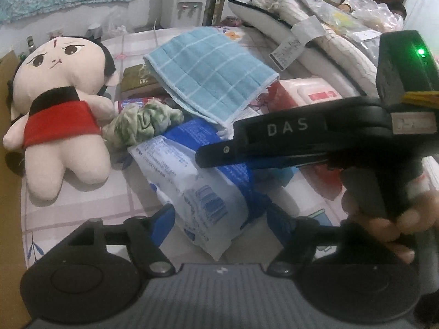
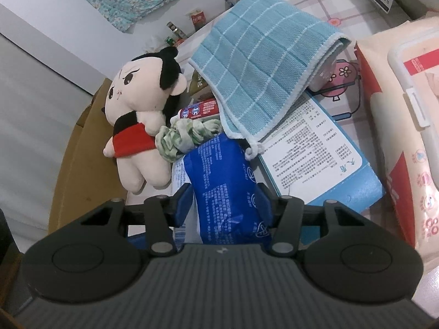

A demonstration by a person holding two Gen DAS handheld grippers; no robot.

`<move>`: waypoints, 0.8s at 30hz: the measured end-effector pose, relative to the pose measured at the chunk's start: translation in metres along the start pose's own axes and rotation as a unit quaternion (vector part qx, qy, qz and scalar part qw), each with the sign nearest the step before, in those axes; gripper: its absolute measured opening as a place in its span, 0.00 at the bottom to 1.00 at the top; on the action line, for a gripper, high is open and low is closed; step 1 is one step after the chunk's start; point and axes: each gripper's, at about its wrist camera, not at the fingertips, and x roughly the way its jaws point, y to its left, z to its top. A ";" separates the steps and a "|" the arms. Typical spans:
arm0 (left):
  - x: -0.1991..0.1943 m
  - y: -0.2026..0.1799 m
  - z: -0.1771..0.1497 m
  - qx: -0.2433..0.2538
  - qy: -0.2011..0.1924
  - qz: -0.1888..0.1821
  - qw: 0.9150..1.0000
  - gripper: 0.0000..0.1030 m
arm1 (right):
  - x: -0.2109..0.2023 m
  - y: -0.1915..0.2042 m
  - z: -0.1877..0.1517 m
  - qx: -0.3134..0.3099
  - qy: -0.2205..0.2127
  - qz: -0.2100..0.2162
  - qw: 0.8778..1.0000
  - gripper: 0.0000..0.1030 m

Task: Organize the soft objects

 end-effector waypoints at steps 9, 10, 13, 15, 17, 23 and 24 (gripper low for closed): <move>0.001 0.008 -0.004 -0.006 0.005 -0.021 1.000 0.70 | -0.003 -0.001 -0.005 0.018 0.030 0.023 0.999 0.53; -0.002 0.007 -0.008 -0.002 0.007 -0.024 1.000 0.70 | -0.004 -0.002 -0.008 0.023 0.035 0.027 0.999 0.53; -0.012 0.004 -0.024 0.010 0.014 -0.027 0.999 0.71 | -0.011 -0.005 -0.020 0.039 0.051 0.043 0.997 0.53; -0.022 0.003 -0.037 0.015 0.016 -0.036 0.999 0.73 | -0.016 -0.006 -0.032 0.047 0.063 0.053 0.995 0.54; -0.030 0.003 -0.046 0.015 0.018 -0.044 0.999 0.78 | -0.024 -0.006 -0.047 0.053 0.072 0.064 0.994 0.54; -0.042 -0.005 -0.048 0.024 0.002 -0.006 1.000 0.92 | -0.053 -0.014 -0.076 0.085 0.041 0.071 0.993 0.54; -0.040 -0.010 -0.045 0.030 0.004 0.004 1.000 0.92 | -0.061 -0.015 -0.078 0.086 0.021 0.057 0.994 0.54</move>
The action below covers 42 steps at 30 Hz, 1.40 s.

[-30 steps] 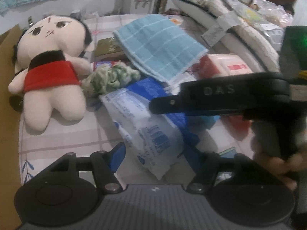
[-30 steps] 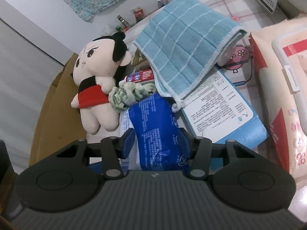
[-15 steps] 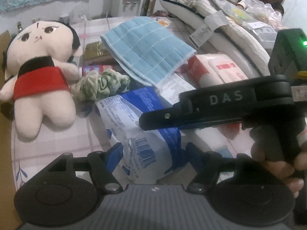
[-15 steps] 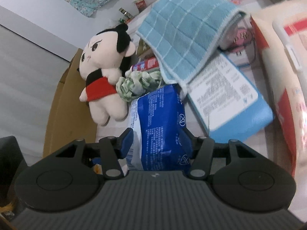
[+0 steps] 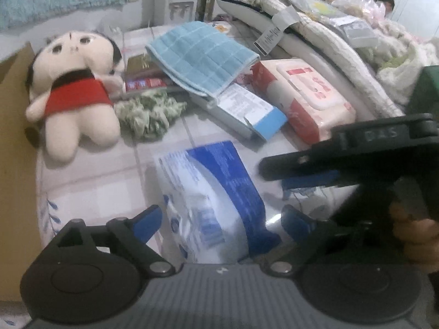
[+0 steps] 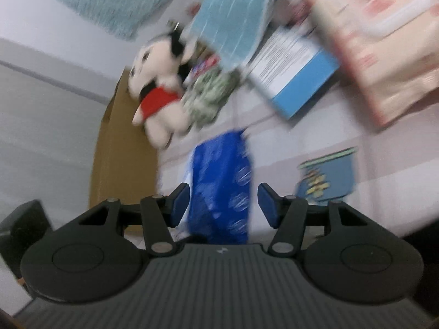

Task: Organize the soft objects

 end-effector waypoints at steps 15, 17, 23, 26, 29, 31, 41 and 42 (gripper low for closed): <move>0.013 0.015 0.002 -0.061 -0.014 -0.022 0.998 0.66 | -0.018 -0.016 -0.002 0.032 -0.052 0.006 0.998 0.71; 0.010 0.028 -0.001 -0.097 -0.022 -0.059 0.993 0.66 | -0.006 -0.018 0.003 0.049 -0.037 0.018 0.998 0.73; 0.007 0.054 -0.018 -0.163 -0.042 -0.148 0.975 0.66 | 0.030 -0.009 0.016 0.070 0.011 0.038 0.997 0.73; 0.007 0.056 -0.025 -0.166 -0.044 -0.158 0.972 0.66 | 0.047 -0.002 0.019 0.060 0.033 0.031 0.997 0.59; 0.004 0.056 -0.028 -0.163 -0.044 -0.152 0.974 0.68 | 0.063 0.003 0.018 0.056 0.059 0.028 0.996 0.39; 0.002 0.056 -0.029 -0.163 -0.045 -0.150 0.974 0.71 | 0.066 0.009 0.017 0.047 0.062 0.032 0.996 0.34; -0.025 0.060 -0.036 -0.141 -0.070 -0.133 0.978 0.80 | 0.034 0.060 0.030 -0.099 0.000 -0.115 0.988 0.32; -0.028 0.062 -0.038 -0.142 -0.071 -0.129 0.979 0.80 | 0.030 0.067 0.031 -0.122 -0.014 -0.146 0.982 0.33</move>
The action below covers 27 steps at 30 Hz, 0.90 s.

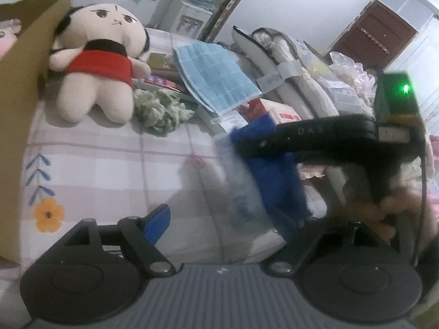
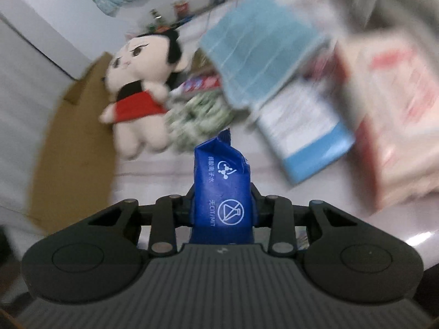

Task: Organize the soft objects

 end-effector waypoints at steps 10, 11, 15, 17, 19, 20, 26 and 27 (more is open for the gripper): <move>-0.021 0.010 -0.008 -0.003 -0.011 0.020 1.000 0.81 | 0.019 0.054 -0.007 -0.044 0.018 0.009 0.999 0.65; -0.021 0.012 -0.010 -0.005 -0.010 0.021 1.000 0.81 | 0.018 0.057 -0.008 -0.044 0.015 0.021 0.999 0.66; -0.019 0.015 -0.012 -0.007 -0.003 0.019 1.000 0.82 | 0.005 0.055 -0.008 -0.024 -0.003 0.061 0.998 0.70; -0.016 0.014 -0.011 -0.004 0.004 0.024 1.000 0.83 | -0.001 0.042 -0.006 -0.003 -0.017 0.062 0.998 0.70; -0.010 0.014 -0.009 -0.002 0.012 0.031 0.999 0.86 | 0.000 0.028 -0.007 0.017 -0.019 0.054 0.998 0.70; -0.008 0.014 -0.008 -0.001 0.017 0.033 0.999 0.87 | 0.000 0.019 -0.010 0.030 -0.013 0.054 0.998 0.70; 0.013 0.021 0.000 -0.014 0.043 0.046 0.998 0.88 | 0.026 -0.015 -0.026 0.111 0.037 0.132 0.984 0.67; 0.015 0.021 0.001 -0.014 0.045 0.046 0.998 0.88 | 0.030 -0.015 -0.028 0.118 0.041 0.145 0.981 0.62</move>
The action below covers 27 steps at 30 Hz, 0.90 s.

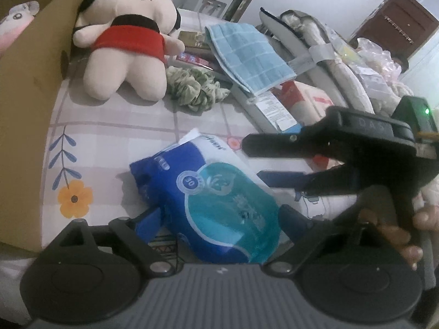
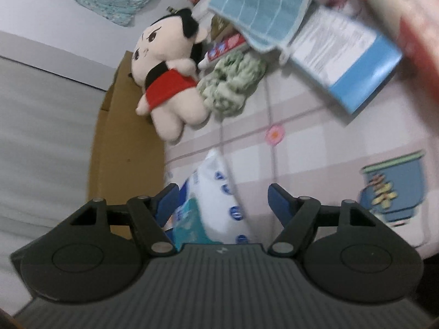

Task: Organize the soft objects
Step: 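Grasp the blue-and-white wipes pack with the left tool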

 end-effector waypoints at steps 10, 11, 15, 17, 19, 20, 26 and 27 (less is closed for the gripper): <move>0.008 -0.015 0.013 0.035 0.021 0.022 0.999 0.92 | 0.006 -0.028 -0.015 0.072 0.059 0.105 0.990 0.59; 0.010 -0.018 0.015 0.040 0.024 0.027 0.999 0.92 | 0.001 -0.031 -0.016 0.068 0.048 0.097 0.992 0.59; 0.026 -0.034 0.020 0.079 0.043 0.076 0.993 0.93 | -0.018 -0.032 -0.010 0.038 -0.001 0.062 0.997 0.59; 0.034 -0.040 0.020 0.092 0.052 0.100 0.989 0.91 | -0.028 -0.029 -0.006 0.015 -0.022 0.048 0.998 0.60; 0.038 -0.041 0.019 0.096 0.049 0.112 0.988 0.86 | -0.036 -0.020 -0.003 -0.020 -0.043 0.027 0.999 0.61; 0.038 -0.040 0.018 0.098 0.045 0.112 0.988 0.86 | -0.039 -0.014 0.000 -0.041 -0.051 0.015 0.998 0.61; 0.027 -0.031 0.016 0.075 0.021 0.105 0.991 0.74 | -0.033 0.020 0.026 -0.176 -0.078 -0.043 0.980 0.77; 0.025 -0.030 0.016 0.070 0.016 0.110 0.991 0.74 | -0.027 0.027 0.032 -0.198 -0.076 -0.049 0.976 0.81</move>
